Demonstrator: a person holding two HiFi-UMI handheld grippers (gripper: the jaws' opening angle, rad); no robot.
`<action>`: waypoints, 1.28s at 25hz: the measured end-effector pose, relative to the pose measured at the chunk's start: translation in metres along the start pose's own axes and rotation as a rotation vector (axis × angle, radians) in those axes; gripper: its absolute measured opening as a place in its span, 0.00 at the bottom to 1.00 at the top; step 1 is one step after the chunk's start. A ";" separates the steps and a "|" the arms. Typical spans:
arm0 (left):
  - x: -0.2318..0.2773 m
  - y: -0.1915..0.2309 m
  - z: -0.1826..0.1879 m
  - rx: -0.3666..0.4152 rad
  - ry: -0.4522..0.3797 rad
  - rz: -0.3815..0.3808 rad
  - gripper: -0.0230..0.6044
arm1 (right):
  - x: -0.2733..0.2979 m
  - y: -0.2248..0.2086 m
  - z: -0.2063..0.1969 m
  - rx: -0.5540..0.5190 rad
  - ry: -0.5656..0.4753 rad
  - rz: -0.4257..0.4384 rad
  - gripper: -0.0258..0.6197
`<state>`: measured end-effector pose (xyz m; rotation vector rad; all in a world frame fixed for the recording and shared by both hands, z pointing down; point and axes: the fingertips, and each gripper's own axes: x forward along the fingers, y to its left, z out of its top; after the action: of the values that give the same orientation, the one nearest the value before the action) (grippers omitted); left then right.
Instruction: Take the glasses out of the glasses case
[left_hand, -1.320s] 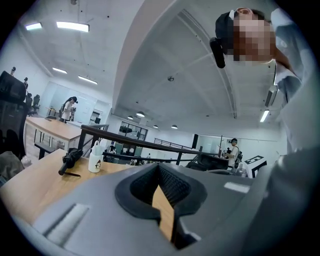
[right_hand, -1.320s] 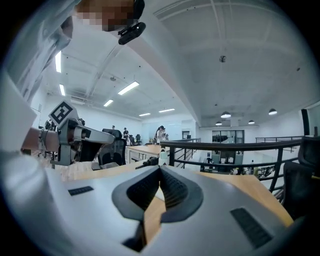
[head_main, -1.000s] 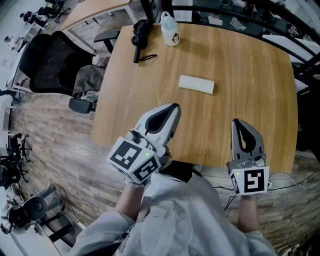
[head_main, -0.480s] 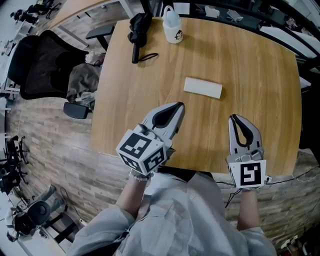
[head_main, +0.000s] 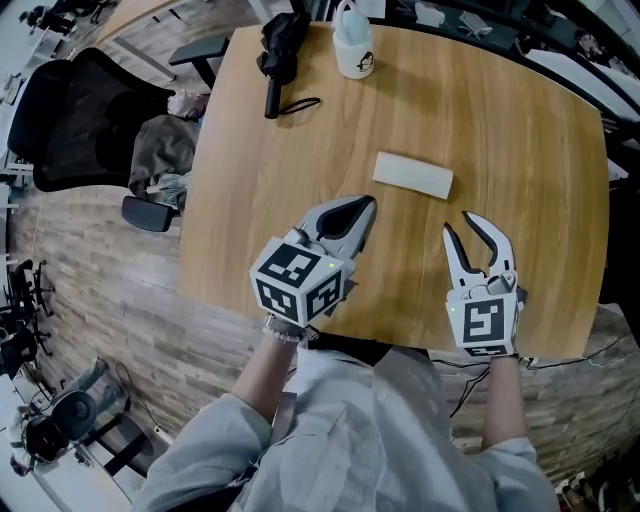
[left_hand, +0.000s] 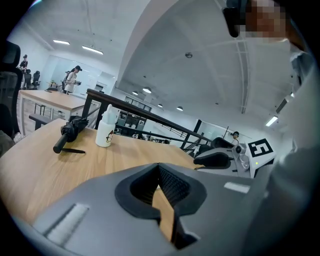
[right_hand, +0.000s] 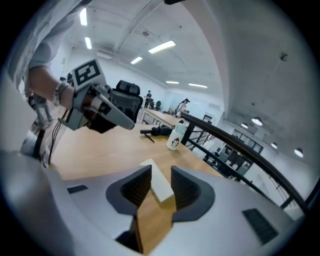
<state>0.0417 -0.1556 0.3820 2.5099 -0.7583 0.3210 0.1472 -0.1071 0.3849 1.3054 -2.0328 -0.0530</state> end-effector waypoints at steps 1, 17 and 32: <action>0.003 0.002 -0.002 -0.010 0.001 0.005 0.04 | 0.006 0.000 -0.005 -0.059 0.026 0.008 0.20; 0.053 0.045 -0.057 -0.096 0.130 0.105 0.04 | 0.074 -0.001 -0.041 -0.113 0.104 0.142 0.30; 0.094 0.082 -0.101 -0.132 0.271 0.178 0.04 | 0.110 0.001 -0.069 -0.221 0.188 0.195 0.35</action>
<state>0.0638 -0.2045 0.5330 2.2219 -0.8620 0.6371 0.1603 -0.1731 0.4962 0.9368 -1.9222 -0.0611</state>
